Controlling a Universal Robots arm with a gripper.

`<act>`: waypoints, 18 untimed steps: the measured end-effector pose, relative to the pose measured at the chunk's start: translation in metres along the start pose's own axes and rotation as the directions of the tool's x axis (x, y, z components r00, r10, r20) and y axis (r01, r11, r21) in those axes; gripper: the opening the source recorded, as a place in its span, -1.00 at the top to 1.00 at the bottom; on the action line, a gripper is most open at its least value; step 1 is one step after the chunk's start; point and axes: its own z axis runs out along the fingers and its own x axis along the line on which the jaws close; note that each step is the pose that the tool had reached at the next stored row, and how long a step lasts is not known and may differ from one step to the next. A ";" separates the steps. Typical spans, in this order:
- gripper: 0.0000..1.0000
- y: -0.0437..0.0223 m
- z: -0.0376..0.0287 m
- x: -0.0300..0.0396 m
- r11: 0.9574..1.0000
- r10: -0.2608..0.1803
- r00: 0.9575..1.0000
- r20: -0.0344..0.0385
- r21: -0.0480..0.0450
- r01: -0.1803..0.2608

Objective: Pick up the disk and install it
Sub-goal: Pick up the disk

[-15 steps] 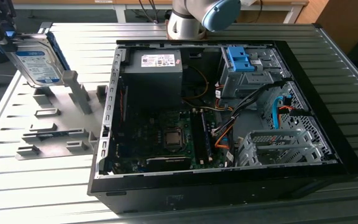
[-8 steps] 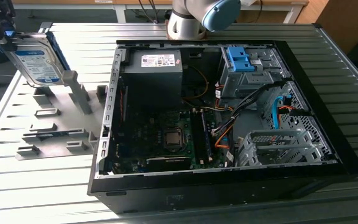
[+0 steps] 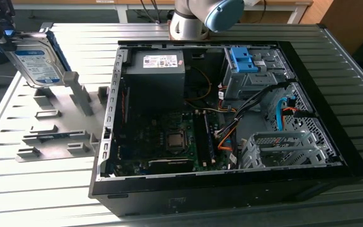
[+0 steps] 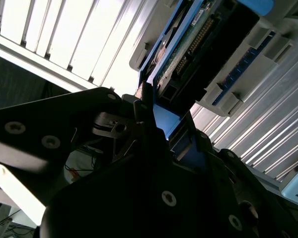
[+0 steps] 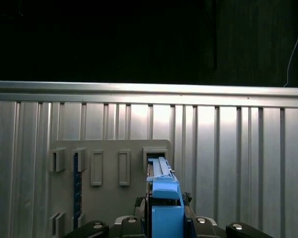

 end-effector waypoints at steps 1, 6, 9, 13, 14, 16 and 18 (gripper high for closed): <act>0.27 0.0000 -0.0005 0.0000 1.000 0.000 1.000 0.000 0.000 0.000; 0.27 0.0001 -0.0034 -0.0001 1.000 0.000 1.000 0.000 0.000 0.000; 0.27 0.0002 -0.0052 -0.0001 1.000 0.000 1.000 0.000 0.000 0.000; 0.27 0.0002 -0.0069 -0.0001 1.000 0.000 1.000 0.000 0.000 0.000; 0.27 0.0002 -0.0073 -0.0002 1.000 0.000 1.000 0.000 0.000 0.000; 0.27 0.0002 -0.0081 -0.0002 1.000 0.000 1.000 0.000 0.000 0.000; 0.27 0.0002 -0.0089 -0.0002 1.000 0.000 1.000 0.000 0.000 0.000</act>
